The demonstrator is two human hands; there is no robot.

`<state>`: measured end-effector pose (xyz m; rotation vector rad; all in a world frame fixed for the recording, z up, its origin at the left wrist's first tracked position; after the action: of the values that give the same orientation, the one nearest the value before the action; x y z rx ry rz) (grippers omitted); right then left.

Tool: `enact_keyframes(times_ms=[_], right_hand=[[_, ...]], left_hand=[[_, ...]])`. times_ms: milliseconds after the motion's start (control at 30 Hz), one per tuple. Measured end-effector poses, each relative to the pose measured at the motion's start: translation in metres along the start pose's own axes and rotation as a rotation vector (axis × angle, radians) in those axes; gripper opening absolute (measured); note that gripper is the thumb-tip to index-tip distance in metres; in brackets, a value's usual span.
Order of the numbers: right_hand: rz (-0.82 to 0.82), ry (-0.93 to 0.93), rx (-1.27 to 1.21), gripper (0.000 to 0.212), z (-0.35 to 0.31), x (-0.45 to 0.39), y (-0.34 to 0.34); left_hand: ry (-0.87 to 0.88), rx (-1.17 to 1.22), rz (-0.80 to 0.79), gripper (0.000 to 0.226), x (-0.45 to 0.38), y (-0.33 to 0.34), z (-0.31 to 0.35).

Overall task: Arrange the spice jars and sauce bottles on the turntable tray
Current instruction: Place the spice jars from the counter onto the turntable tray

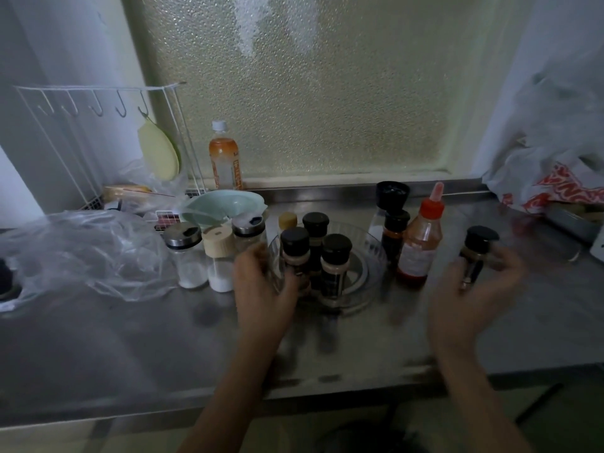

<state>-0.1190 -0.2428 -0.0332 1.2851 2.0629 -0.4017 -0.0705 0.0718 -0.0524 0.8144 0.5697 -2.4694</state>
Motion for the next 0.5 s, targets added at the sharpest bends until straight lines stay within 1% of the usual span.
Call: enact_keyframes(times_ms=[33,67,100,133,167,200,233,333,433,500], right_hand=[[0.018,0.103,0.056,0.046,0.022,-0.015,-0.006],[-0.022,0.200,0.116,0.056,0.044,-0.026,-0.007],[-0.101,0.286,0.159,0.062,0.061,-0.032,-0.003],[-0.198,0.363,0.178,0.065,0.075,-0.032,0.004],[-0.287,0.421,0.170,0.064,0.084,-0.030,0.012],[-0.346,0.444,0.158,0.062,0.088,-0.028,0.018],[-0.372,0.439,0.159,0.058,0.090,-0.026,0.021],[-0.384,0.404,0.189,0.052,0.091,-0.023,0.024],[-0.437,0.389,0.215,0.061,0.093,-0.019,0.028],[-0.497,0.382,0.238,0.058,0.093,-0.017,0.035]], left_hand=[[-0.009,-0.015,0.100,0.044,-0.002,-0.016,-0.001],[-0.037,-0.062,0.203,0.043,-0.005,-0.032,-0.005],[-0.081,-0.126,0.290,0.047,-0.008,-0.046,-0.011],[-0.132,-0.183,0.342,0.051,-0.012,-0.056,-0.020],[-0.173,-0.229,0.355,0.056,-0.016,-0.061,-0.030],[-0.202,-0.264,0.331,0.059,-0.020,-0.061,-0.040],[-0.212,-0.290,0.288,0.060,-0.023,-0.057,-0.048],[-0.190,-0.358,0.176,0.054,-0.028,-0.044,-0.062],[-0.187,-0.434,0.154,0.054,-0.033,-0.040,-0.066],[-0.180,-0.504,0.159,0.054,-0.035,-0.039,-0.066]])
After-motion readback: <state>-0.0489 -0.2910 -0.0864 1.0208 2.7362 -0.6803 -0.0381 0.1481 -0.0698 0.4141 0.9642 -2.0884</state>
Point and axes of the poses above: each hand's wrist, its own x-axis away from the middle knuckle, its own y-axis out of the palm, z = x × y, the point moved 9 cm from there along -x, towards the middle knuckle
